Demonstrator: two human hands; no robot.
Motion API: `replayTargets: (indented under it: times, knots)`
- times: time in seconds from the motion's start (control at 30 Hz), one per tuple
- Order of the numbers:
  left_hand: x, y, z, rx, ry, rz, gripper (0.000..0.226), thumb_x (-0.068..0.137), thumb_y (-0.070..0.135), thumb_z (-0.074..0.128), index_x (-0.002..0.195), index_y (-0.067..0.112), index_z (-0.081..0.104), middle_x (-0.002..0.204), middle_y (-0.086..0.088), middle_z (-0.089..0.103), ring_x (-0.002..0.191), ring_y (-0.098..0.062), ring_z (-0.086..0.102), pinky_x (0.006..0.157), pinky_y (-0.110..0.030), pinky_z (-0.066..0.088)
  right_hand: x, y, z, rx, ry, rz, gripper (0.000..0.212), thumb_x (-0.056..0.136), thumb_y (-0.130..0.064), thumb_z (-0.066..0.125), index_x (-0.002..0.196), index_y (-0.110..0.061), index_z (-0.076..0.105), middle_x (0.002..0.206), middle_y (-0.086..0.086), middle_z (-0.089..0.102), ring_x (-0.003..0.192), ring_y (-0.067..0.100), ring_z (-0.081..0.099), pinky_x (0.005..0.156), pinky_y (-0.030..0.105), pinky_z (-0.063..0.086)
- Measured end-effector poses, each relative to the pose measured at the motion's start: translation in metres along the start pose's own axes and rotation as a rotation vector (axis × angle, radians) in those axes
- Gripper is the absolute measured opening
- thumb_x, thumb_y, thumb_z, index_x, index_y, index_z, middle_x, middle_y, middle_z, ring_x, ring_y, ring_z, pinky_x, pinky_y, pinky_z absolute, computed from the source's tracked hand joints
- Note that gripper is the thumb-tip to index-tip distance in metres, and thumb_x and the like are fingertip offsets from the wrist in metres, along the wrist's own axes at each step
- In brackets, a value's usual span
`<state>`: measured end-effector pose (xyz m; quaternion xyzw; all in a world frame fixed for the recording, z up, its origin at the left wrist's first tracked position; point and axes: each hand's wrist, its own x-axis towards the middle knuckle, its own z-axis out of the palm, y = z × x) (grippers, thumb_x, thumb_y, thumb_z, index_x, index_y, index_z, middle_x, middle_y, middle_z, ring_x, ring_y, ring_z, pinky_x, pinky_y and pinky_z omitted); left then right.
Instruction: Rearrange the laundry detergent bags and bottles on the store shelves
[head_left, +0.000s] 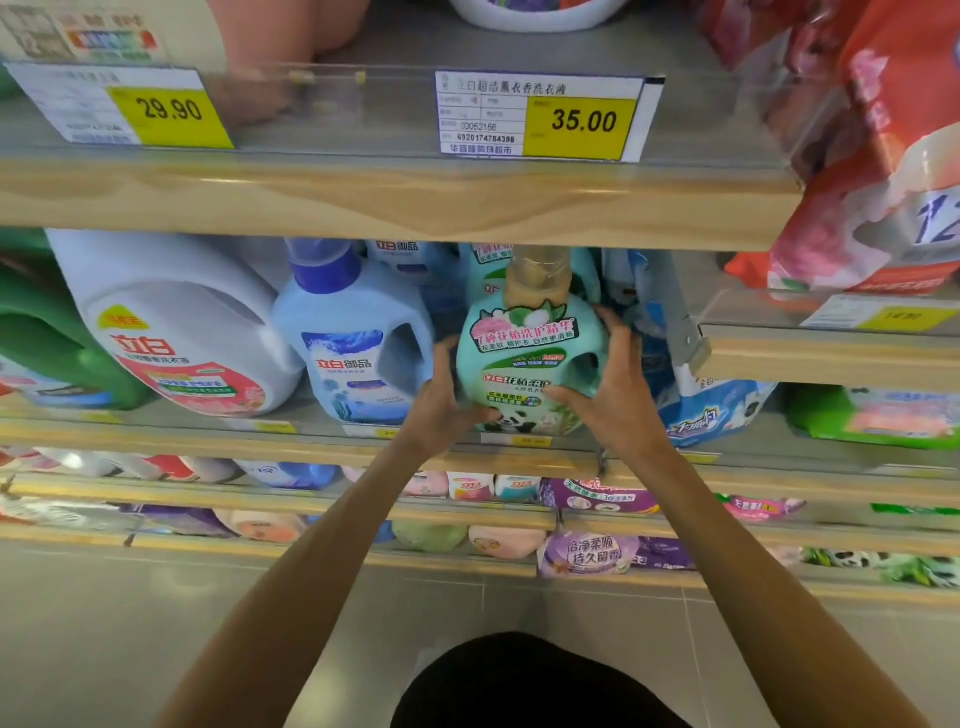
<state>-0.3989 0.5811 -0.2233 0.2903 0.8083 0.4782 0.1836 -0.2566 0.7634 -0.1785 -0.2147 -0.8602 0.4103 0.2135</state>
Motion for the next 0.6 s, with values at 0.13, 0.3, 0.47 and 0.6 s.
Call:
replayTargets:
  times: [0.13, 0.3, 0.47, 0.6]
  knots:
    - [-0.006, 0.001, -0.002, -0.038, -0.035, 0.019, 0.098, 0.073, 0.009, 0.086, 0.147, 0.023, 0.023, 0.138, -0.003, 0.055, 0.126, -0.020, 0.057, 0.096, -0.048, 0.057, -0.008, -0.002, 0.005, -0.068, 0.044, -0.004, 0.104, 0.073, -0.029, 0.087, 0.151, -0.034, 0.018, 0.143, 0.004, 0.033, 0.133, 0.023, 0.042, 0.104, 0.037, 0.041]
    - [-0.019, 0.000, -0.011, -0.030, -0.108, 0.118, 0.092, 0.082, 0.023, 0.080, 0.153, 0.025, 0.021, 0.143, 0.003, 0.052, 0.130, -0.013, 0.053, 0.104, -0.039, 0.052, -0.023, -0.012, 0.015, -0.167, 0.102, 0.037, 0.108, 0.078, -0.022, 0.082, 0.156, -0.029, 0.007, 0.151, 0.009, 0.028, 0.140, 0.034, 0.032, 0.103, 0.054, 0.043]
    - [-0.032, 0.005, -0.027, 0.048, -0.170, 0.084, 0.083, 0.084, 0.019, 0.080, 0.150, 0.028, 0.030, 0.127, 0.021, 0.058, 0.105, 0.007, 0.060, 0.099, -0.036, 0.054, -0.046, -0.025, 0.017, -0.244, 0.097, 0.130, 0.107, 0.083, -0.025, 0.076, 0.158, -0.025, 0.001, 0.156, 0.014, 0.022, 0.140, 0.041, 0.030, 0.104, 0.056, 0.042]
    - [-0.047, 0.024, -0.048, 0.272, -0.274, 0.146, 0.082, 0.091, 0.028, 0.073, 0.157, 0.014, 0.026, 0.152, -0.007, 0.045, 0.135, -0.019, 0.046, 0.110, -0.029, 0.037, -0.064, -0.038, 0.019, -0.403, 0.014, 0.227, 0.093, 0.084, -0.029, 0.075, 0.156, -0.015, 0.016, 0.157, 0.018, 0.015, 0.140, 0.044, 0.026, 0.106, 0.057, 0.040]
